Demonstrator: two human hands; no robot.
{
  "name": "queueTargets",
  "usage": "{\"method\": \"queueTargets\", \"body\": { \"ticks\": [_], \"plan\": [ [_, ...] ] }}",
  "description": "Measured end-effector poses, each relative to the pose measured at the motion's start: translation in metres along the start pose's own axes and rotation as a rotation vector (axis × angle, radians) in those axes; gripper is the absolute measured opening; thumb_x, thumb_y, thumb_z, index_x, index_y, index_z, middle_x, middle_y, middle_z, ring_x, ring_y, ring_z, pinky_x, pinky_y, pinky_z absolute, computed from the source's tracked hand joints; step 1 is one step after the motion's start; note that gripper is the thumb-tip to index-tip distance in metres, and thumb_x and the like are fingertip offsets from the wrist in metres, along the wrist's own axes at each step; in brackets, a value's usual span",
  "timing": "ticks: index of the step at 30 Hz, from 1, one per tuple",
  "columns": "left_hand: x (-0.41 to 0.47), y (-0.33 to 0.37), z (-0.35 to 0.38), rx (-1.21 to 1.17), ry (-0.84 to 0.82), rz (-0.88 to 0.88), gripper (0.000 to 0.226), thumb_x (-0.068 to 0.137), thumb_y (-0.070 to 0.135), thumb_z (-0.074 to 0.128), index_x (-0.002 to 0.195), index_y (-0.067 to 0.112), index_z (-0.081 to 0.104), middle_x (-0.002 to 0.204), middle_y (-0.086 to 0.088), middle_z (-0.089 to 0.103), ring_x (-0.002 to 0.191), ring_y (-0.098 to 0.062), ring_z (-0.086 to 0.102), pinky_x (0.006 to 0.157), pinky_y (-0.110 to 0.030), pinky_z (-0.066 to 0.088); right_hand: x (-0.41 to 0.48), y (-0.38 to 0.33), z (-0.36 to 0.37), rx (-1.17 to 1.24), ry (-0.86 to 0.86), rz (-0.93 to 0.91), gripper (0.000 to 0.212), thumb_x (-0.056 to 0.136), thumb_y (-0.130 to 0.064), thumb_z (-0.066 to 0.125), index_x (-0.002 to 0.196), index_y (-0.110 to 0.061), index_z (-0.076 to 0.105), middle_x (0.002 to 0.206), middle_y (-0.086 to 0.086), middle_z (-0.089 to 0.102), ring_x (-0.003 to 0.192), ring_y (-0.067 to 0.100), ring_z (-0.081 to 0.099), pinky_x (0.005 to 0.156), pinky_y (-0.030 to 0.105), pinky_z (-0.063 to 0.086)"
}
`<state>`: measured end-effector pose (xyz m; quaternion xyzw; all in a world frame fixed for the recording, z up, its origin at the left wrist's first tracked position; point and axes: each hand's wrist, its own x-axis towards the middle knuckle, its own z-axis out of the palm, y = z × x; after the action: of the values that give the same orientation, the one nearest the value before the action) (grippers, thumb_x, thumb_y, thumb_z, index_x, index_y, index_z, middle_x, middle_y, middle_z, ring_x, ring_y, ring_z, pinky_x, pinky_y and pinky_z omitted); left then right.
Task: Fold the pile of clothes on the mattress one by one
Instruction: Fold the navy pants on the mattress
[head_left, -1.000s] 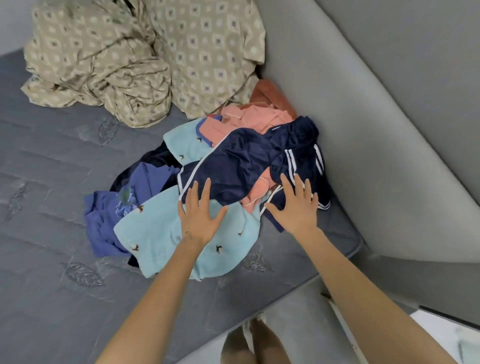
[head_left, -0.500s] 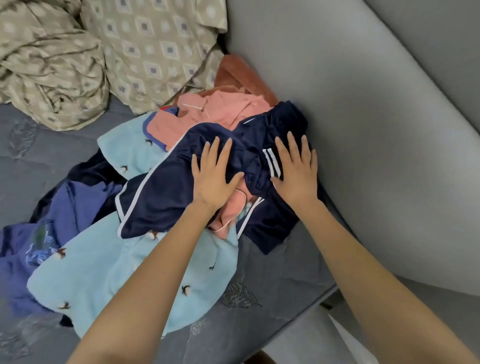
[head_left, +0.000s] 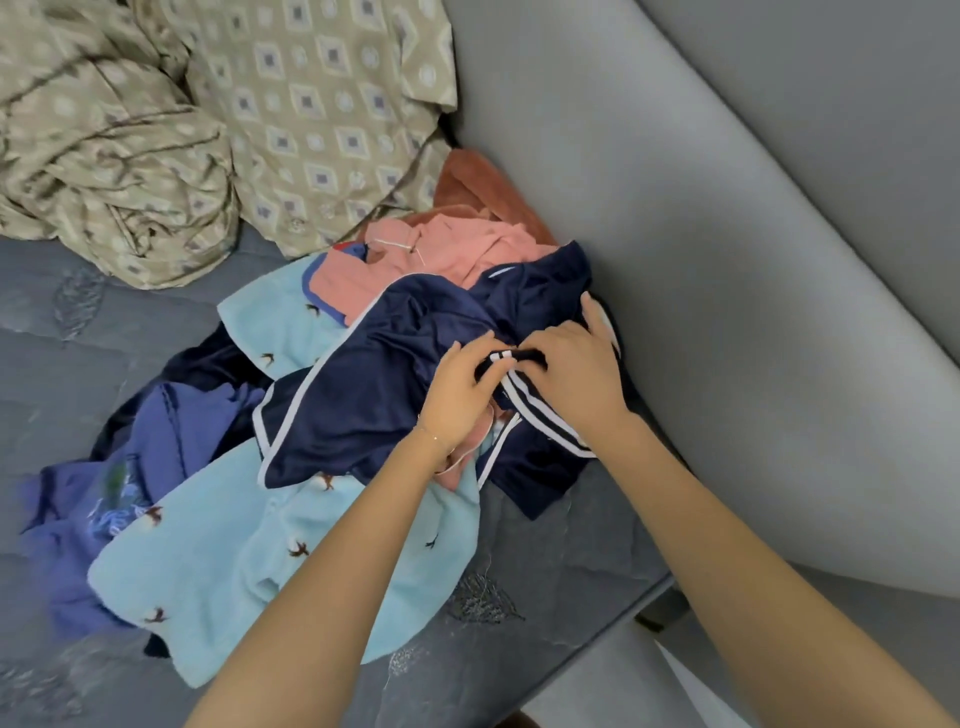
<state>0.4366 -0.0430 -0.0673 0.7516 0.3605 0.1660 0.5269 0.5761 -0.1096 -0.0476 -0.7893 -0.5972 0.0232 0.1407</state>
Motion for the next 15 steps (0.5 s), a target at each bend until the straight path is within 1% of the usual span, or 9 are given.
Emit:
{"method": "queueTargets", "body": {
  "ticks": [1, 2, 4, 5, 7, 9, 11, 13, 15],
  "plan": [
    [-0.006, 0.012, -0.011, -0.059, 0.026, -0.02, 0.013, 0.099, 0.019, 0.052, 0.096, 0.013, 0.063, 0.091, -0.003, 0.065, 0.085, -0.013, 0.057, 0.083, -0.019, 0.039, 0.004, -0.01, -0.012, 0.016, -0.059, 0.011, 0.011, 0.084, -0.024, 0.07, 0.081, -0.013, 0.072, 0.069, 0.003, 0.066, 0.072, 0.025, 0.06, 0.118, 0.04, 0.015],
    [-0.013, 0.025, -0.022, -0.094, 0.063, -0.045, 0.013, 0.099, 0.016, 0.051, 0.089, 0.015, 0.058, 0.081, -0.004, 0.06, 0.072, -0.011, 0.051, 0.071, -0.02, 0.039, 0.01, -0.02, -0.025, 0.032, -0.126, 0.023, 0.017, 0.087, -0.029, 0.067, 0.083, -0.013, 0.07, 0.074, 0.004, 0.067, 0.076, 0.024, 0.059, 0.116, 0.039, 0.019],
    [-0.028, 0.05, -0.047, -0.096, 0.158, -0.072, 0.016, 0.101, 0.016, 0.047, 0.086, 0.015, 0.051, 0.07, -0.002, 0.05, 0.063, -0.007, 0.041, 0.061, -0.022, 0.036, 0.021, -0.04, -0.05, 0.071, -0.186, 0.017, 0.029, 0.088, -0.04, 0.065, 0.078, -0.013, 0.061, 0.074, 0.003, 0.064, 0.073, 0.022, 0.054, 0.104, 0.038, 0.034],
    [-0.036, 0.061, -0.061, -0.091, 0.213, -0.075, 0.017, 0.102, 0.016, 0.045, 0.086, 0.013, 0.049, 0.068, 0.001, 0.045, 0.06, -0.006, 0.037, 0.06, -0.022, 0.034, 0.028, -0.051, -0.062, 0.098, -0.195, 0.008, 0.036, 0.085, -0.046, 0.066, 0.073, -0.015, 0.054, 0.07, 0.001, 0.06, 0.07, 0.021, 0.05, 0.09, 0.037, 0.04],
    [-0.054, 0.081, -0.089, -0.093, 0.318, -0.086, 0.02, 0.104, 0.016, 0.04, 0.086, 0.008, 0.045, 0.066, 0.003, 0.036, 0.058, -0.005, 0.032, 0.057, -0.02, 0.031, 0.039, -0.077, -0.086, 0.147, -0.224, -0.002, 0.047, 0.08, -0.057, 0.067, 0.064, -0.019, 0.043, 0.06, -0.006, 0.049, 0.063, 0.018, 0.046, 0.065, 0.031, 0.031],
    [-0.074, 0.096, -0.121, -0.092, 0.402, -0.088, 0.023, 0.105, 0.017, 0.037, 0.086, 0.004, 0.043, 0.068, 0.001, 0.035, 0.06, -0.006, 0.03, 0.06, -0.022, 0.03, 0.047, -0.107, -0.104, 0.208, -0.277, -0.029, 0.051, 0.075, -0.065, 0.065, 0.058, -0.025, 0.039, 0.054, -0.008, 0.043, 0.056, 0.014, 0.043, 0.056, 0.029, 0.023],
    [-0.099, 0.105, -0.154, -0.078, 0.497, -0.076, 0.024, 0.105, 0.016, 0.036, 0.086, 0.004, 0.041, 0.072, 0.0, 0.037, 0.062, -0.007, 0.03, 0.063, -0.023, 0.031, 0.049, -0.139, -0.114, 0.265, -0.363, -0.057, 0.05, 0.071, -0.072, 0.064, 0.065, -0.023, 0.054, 0.06, -0.004, 0.055, 0.063, 0.017, 0.053, 0.062, 0.03, 0.033],
    [-0.13, 0.109, -0.186, -0.082, 0.617, -0.085, 0.021, 0.105, 0.016, 0.035, 0.086, 0.008, 0.041, 0.072, 0.004, 0.036, 0.062, -0.005, 0.031, 0.062, -0.018, 0.031, 0.046, -0.173, -0.122, 0.291, -0.453, -0.097, 0.053, 0.07, -0.07, 0.067, 0.079, -0.018, 0.064, 0.074, 0.0, 0.064, 0.077, 0.023, 0.058, 0.08, 0.041, 0.04],
    [-0.163, 0.112, -0.217, -0.106, 0.732, -0.09, 0.02, 0.105, 0.014, 0.036, 0.087, 0.008, 0.042, 0.072, 0.005, 0.036, 0.063, -0.004, 0.03, 0.062, -0.017, 0.032, 0.038, -0.205, -0.126, 0.318, -0.513, -0.122, 0.042, 0.074, -0.055, 0.074, 0.078, -0.015, 0.064, 0.067, -0.002, 0.058, 0.071, 0.02, 0.052, 0.077, 0.041, 0.039]
  ]
}}
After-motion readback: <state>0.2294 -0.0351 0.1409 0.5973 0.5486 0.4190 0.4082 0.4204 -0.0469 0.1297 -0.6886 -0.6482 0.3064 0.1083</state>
